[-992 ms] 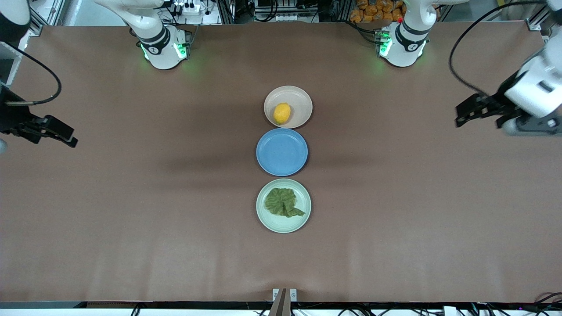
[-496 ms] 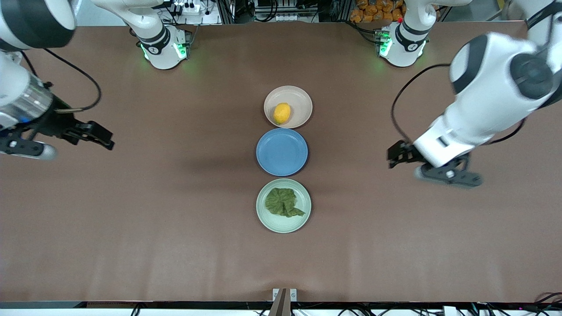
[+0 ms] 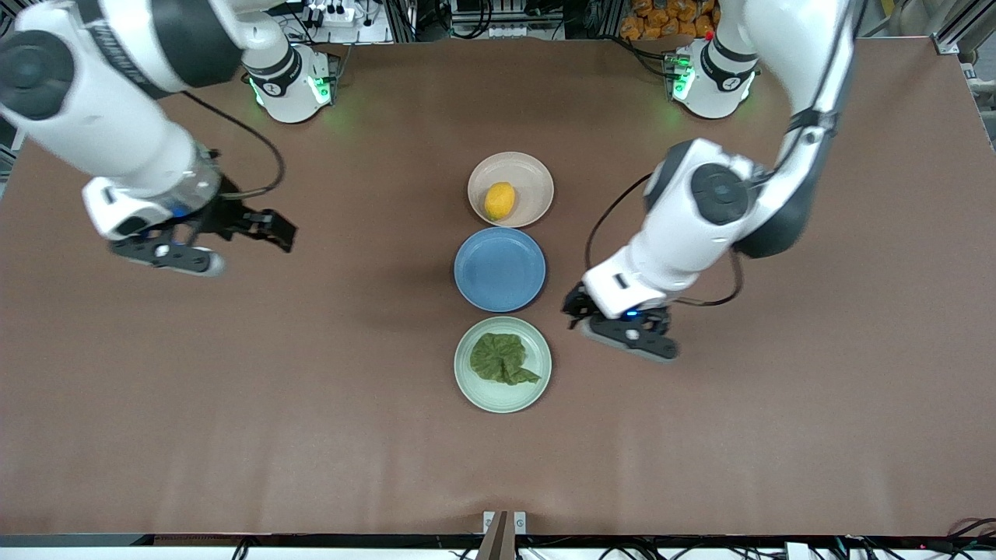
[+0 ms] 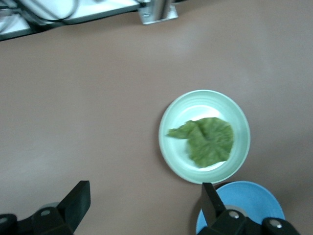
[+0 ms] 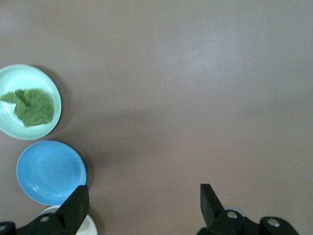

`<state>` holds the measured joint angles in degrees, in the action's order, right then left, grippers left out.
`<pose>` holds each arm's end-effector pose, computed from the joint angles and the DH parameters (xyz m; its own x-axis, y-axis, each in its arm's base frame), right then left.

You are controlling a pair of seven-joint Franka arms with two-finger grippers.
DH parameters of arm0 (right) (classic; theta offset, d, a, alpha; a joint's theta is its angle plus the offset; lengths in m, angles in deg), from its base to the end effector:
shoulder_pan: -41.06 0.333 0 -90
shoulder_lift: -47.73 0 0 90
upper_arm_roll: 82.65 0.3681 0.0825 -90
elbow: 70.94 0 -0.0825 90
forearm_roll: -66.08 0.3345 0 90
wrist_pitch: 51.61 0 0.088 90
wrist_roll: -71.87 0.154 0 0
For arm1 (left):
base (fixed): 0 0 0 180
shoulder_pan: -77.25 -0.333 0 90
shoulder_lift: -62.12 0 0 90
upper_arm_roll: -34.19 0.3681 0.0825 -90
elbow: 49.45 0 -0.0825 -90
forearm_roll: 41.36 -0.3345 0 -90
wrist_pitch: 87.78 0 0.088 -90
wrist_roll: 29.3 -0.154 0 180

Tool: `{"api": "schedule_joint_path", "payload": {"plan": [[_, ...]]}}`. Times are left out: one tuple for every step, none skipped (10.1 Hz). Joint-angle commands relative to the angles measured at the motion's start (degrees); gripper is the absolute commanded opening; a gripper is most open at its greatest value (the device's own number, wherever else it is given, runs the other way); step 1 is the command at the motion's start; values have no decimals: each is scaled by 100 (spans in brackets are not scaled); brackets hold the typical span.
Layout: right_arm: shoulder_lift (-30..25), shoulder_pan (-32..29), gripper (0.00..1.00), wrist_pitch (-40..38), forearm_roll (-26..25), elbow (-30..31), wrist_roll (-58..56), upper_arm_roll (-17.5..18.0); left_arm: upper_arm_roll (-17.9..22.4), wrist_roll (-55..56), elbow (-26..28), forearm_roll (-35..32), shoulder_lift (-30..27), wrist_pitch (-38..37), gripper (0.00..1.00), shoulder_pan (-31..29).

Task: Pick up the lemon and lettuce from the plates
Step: 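Move the right gripper toward the lemon while the left gripper nears the lettuce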

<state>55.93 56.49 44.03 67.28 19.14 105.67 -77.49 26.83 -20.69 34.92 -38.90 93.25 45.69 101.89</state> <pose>0.5223 0.1958 0.5615 0.9713 -0.2312 -0.0565 -0.2317 -0.9728 -0.0025 0.6273 -0.3720 0.4192 0.9051 -0.3114 0.2896 -0.3642 -0.9192 0.1499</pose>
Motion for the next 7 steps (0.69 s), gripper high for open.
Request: {"api": "schedule_joint_path", "payload": {"plan": [[7, 713, 100, 321, -6, 474, 696, -24, 68, -26, -123, -385, 760, 1141, 100, 338], [7, 1012, 100, 758, 203, 824, 994, -24, 59, -35, -123, -665, 1120, 1799, 100, 400], [7, 1371, 100, 1511, 484, 1245, 1293, -33, 68, -70, -123, -851, 1472, 2372, 100, 410], [59, 1706, 100, 2171, 487, 1615, 1644, -33, 77, -79, -132, -1070, 1780, 2856, 100, 444], [225, 1961, 100, 2500, 487, 1749, 1847, -33, 94, -79, -140, -1281, 2000, 3278, 100, 497], [487, 2216, 100, 2764, 487, 1742, 2145, -33, 95, -61, -149, -1283, 2124, 3457, 100, 506], [769, 2575, 100, 3106, 461, 1759, 2462, -42, 95, 0, -158, -1274, 2195, 3476, 100, 602]]}}
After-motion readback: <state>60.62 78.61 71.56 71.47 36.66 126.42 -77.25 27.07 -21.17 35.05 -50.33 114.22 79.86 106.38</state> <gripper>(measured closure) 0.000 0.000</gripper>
